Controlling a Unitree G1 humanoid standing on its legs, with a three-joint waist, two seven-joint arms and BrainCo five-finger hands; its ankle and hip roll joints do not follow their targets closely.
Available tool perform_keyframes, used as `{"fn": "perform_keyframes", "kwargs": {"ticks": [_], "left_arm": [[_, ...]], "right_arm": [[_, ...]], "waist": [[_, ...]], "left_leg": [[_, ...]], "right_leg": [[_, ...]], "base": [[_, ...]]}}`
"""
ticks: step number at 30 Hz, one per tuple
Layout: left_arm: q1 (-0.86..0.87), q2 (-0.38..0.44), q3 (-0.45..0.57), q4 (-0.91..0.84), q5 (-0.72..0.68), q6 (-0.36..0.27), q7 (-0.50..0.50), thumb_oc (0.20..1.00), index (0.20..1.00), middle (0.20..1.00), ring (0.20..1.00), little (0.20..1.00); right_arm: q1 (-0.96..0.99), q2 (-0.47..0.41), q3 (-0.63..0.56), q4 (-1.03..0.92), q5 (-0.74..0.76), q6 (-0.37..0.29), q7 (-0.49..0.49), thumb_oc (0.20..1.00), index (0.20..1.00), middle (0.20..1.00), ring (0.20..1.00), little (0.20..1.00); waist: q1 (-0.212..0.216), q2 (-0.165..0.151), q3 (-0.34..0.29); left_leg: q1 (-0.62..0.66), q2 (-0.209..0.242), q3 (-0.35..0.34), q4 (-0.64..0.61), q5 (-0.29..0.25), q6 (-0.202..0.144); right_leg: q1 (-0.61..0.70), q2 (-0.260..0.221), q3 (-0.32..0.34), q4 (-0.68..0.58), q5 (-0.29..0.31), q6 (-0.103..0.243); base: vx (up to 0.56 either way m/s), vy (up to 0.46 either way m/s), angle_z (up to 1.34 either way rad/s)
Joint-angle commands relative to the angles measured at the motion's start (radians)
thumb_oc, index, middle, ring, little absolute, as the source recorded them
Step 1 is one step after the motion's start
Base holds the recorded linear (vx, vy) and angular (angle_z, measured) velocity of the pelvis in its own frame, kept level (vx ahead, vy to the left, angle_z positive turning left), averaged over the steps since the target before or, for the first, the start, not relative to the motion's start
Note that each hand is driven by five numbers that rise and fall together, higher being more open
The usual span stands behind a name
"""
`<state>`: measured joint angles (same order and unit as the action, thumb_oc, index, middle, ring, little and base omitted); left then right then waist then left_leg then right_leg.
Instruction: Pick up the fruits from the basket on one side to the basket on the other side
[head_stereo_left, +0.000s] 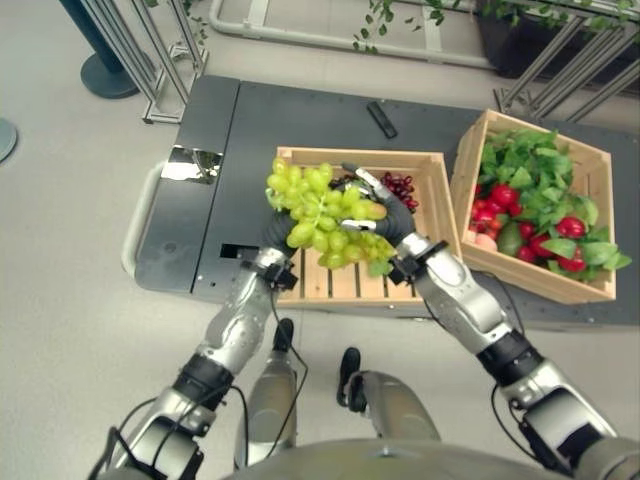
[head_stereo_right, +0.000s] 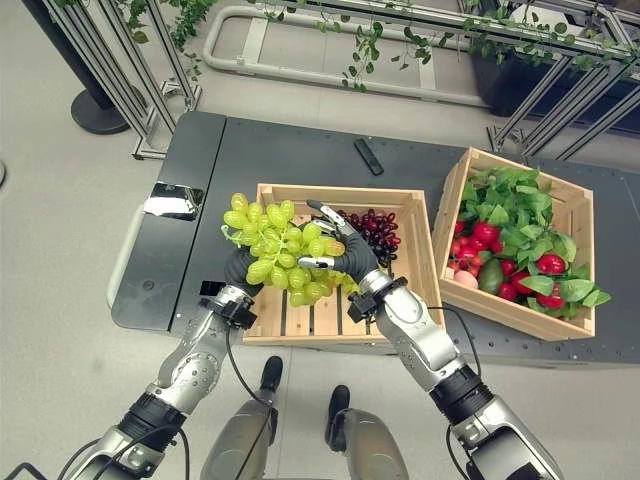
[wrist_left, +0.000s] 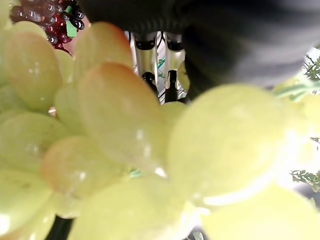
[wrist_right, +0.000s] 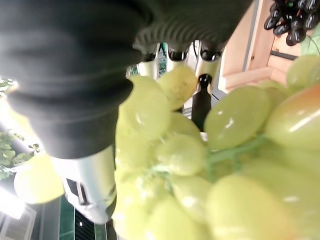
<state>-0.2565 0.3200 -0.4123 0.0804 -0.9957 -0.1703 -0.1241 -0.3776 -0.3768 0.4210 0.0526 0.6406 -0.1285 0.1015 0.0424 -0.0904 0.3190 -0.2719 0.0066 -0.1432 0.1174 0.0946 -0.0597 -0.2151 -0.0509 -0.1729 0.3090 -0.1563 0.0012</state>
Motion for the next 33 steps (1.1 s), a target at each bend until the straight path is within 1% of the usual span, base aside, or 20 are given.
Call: {"fn": "perform_keyframes", "kwargs": {"ticks": [1, 15, 33], "left_arm": [[0.001, -0.02, -0.026, -0.027, -0.004, -0.017, -0.025, 0.2, 0.2, 0.2, 0.2, 0.2], [0.032, -0.038, 0.02, -0.03, -0.051, -0.026, -0.025, 0.2, 0.2, 0.2, 0.2, 0.2], [0.034, -0.066, 0.067, -0.027, -0.079, -0.04, -0.008, 0.2, 0.2, 0.2, 0.2, 0.2]], "right_arm": [[-0.013, 0.038, -0.051, -0.077, 0.036, -0.096, -0.002, 1.0, 1.0, 1.0, 1.0, 1.0], [0.019, 0.038, -0.153, -0.066, 0.068, -0.133, -0.027, 1.0, 1.0, 1.0, 1.0, 1.0], [0.031, 0.05, -0.174, -0.064, 0.066, -0.135, -0.03, 1.0, 1.0, 1.0, 1.0, 1.0]], "waist": [[-0.003, -0.035, -0.033], [-0.001, -0.032, -0.037], [0.008, -0.037, -0.035]], "left_leg": [[0.038, 0.029, 0.003, 0.025, -0.096, 0.018], [0.039, 0.027, -0.006, 0.016, -0.091, 0.014], [0.038, 0.028, -0.026, 0.016, -0.09, 0.009]], "right_leg": [[0.032, -0.087, 0.029, -0.047, 0.083, 0.14], [0.033, -0.086, 0.018, -0.037, 0.073, 0.138], [0.036, -0.088, -0.011, -0.016, 0.065, 0.138]], "base": [[0.0, 0.0, 0.0], [0.0, 0.0, 0.0], [0.0, -0.011, 0.04]]}}
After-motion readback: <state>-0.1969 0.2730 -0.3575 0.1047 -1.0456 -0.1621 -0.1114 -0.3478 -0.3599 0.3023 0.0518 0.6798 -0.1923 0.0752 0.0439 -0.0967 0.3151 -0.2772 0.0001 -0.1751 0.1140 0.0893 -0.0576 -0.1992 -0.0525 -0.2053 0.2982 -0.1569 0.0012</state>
